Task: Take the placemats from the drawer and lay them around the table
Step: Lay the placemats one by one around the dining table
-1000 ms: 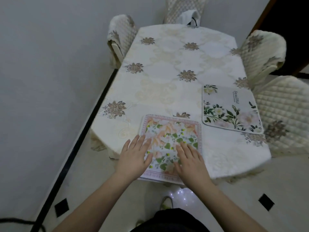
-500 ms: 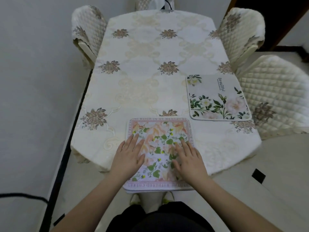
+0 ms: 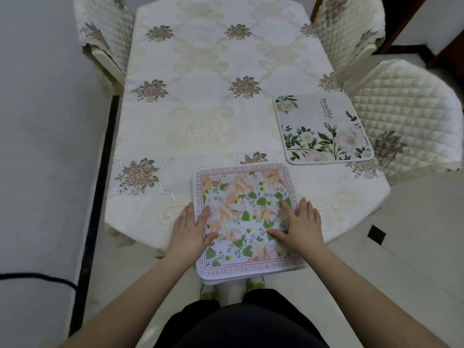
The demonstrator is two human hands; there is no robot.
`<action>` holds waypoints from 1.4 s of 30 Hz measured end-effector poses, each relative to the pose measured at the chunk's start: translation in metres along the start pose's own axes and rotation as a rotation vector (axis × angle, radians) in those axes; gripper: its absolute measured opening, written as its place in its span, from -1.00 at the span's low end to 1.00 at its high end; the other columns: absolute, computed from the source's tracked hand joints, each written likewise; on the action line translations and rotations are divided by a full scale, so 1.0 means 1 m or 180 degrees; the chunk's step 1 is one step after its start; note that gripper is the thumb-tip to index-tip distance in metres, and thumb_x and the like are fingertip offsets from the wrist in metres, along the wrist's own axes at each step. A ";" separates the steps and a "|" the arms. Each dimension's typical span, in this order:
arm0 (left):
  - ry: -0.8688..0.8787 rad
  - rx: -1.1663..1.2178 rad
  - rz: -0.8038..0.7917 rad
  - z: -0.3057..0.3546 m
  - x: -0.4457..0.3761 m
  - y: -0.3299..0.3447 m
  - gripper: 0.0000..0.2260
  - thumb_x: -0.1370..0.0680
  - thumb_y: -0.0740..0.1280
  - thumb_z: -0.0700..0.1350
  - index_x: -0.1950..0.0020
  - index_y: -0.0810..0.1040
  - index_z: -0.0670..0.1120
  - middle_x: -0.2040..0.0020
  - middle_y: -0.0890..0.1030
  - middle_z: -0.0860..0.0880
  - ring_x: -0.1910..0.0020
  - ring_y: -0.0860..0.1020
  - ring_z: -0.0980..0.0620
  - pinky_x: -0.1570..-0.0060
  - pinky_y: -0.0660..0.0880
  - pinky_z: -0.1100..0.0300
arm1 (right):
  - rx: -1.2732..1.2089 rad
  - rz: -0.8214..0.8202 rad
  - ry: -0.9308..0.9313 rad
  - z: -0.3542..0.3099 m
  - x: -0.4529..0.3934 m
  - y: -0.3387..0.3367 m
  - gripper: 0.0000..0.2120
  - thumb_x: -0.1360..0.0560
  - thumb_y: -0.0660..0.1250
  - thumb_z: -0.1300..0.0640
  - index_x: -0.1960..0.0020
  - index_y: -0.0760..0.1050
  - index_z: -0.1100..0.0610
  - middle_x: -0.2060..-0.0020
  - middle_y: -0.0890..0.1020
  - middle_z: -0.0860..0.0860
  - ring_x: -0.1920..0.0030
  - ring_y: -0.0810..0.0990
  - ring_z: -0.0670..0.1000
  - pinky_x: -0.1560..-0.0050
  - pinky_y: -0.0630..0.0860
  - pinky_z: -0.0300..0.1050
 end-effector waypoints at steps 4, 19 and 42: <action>-0.0038 -0.0027 0.0013 0.007 0.003 -0.002 -0.10 -0.41 -0.37 0.46 -0.63 -0.04 -0.01 -0.59 -0.05 -0.31 -0.58 -0.04 -0.28 -0.51 0.01 -0.13 | -0.0019 0.0075 -0.0004 -0.002 -0.001 0.001 -0.06 -0.38 0.14 -0.52 -0.59 -0.06 -0.10 -0.55 0.01 0.27 -0.56 -0.02 0.22 -0.52 -0.11 0.13; -0.0251 0.0547 0.0490 0.023 0.013 -0.010 -0.26 -0.52 -0.21 0.32 -0.61 0.09 -0.01 -0.62 -0.06 -0.19 -0.60 -0.12 -0.14 -0.52 -0.13 0.00 | -0.0830 0.0222 0.0380 -0.005 0.000 0.007 -0.06 -0.42 0.31 -0.37 -0.59 -0.04 -0.01 -0.56 0.01 0.21 -0.56 -0.06 0.19 -0.51 -0.15 0.13; -0.0692 0.2494 0.0749 0.046 0.021 -0.043 -0.36 -0.62 0.25 -0.20 -0.62 0.02 0.06 -0.55 0.18 0.09 -0.48 0.20 0.16 -0.37 0.18 0.25 | -0.3549 -0.0413 0.0318 0.031 0.000 -0.023 -0.54 -0.57 0.32 0.06 -0.43 0.30 -0.13 -0.02 0.70 -0.05 0.13 0.72 -0.07 0.15 0.64 -0.13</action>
Point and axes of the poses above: each hand's wrist, its own x-axis away from the middle knuckle, its own y-axis out of the palm, z = x × y, the point moved 5 cm from there along -x, towards the middle knuckle
